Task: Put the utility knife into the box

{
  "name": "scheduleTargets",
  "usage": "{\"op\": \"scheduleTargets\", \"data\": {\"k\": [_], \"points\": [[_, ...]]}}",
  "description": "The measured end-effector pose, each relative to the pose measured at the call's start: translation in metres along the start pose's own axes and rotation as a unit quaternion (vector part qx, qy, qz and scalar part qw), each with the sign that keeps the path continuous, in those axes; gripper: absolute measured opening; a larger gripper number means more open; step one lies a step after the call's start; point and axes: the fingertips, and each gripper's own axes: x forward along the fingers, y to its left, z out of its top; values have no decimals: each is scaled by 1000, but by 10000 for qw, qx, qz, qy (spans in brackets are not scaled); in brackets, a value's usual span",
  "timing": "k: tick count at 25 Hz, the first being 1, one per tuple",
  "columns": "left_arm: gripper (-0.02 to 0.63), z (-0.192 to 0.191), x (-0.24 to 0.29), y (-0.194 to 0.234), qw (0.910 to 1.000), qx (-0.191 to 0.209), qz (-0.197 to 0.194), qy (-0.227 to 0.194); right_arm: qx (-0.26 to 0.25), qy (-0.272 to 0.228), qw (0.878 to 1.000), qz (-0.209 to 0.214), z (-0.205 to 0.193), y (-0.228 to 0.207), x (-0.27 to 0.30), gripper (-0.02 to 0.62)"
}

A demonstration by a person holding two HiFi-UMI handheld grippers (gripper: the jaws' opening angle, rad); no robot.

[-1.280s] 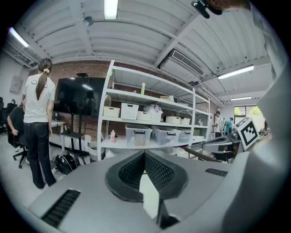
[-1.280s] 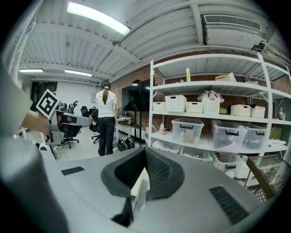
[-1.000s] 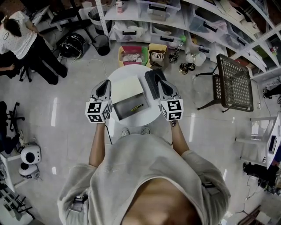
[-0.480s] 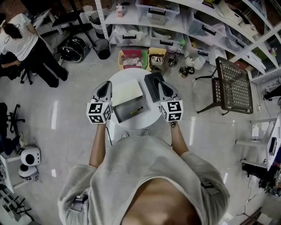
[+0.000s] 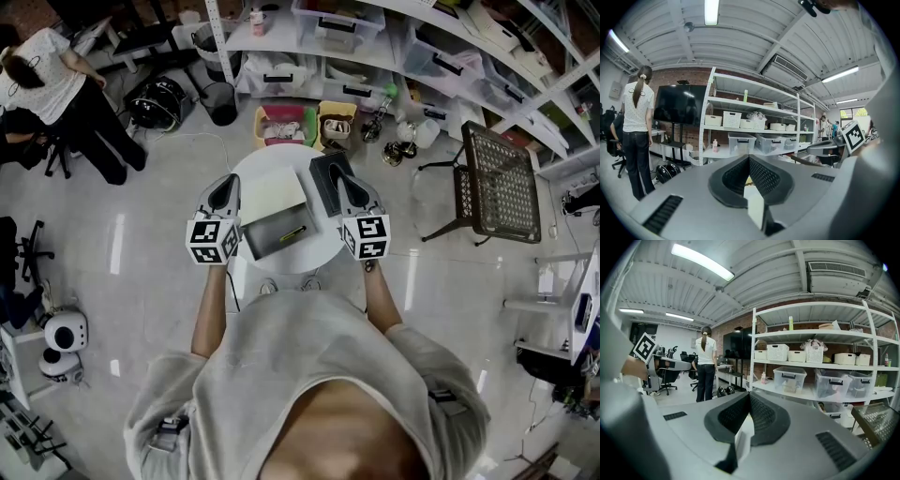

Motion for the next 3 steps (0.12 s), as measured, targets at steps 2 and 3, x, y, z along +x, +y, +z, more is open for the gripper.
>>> {"op": "scheduleTargets", "data": {"k": [2,3], "points": [[18,-1,-1,0,10000,-1,-6,4,5,7,10000,6,-1,2,0,31],[18,-1,-2,0,10000,-1,-9,7,8,11,10000,10,-1,3,-1,31]]}}
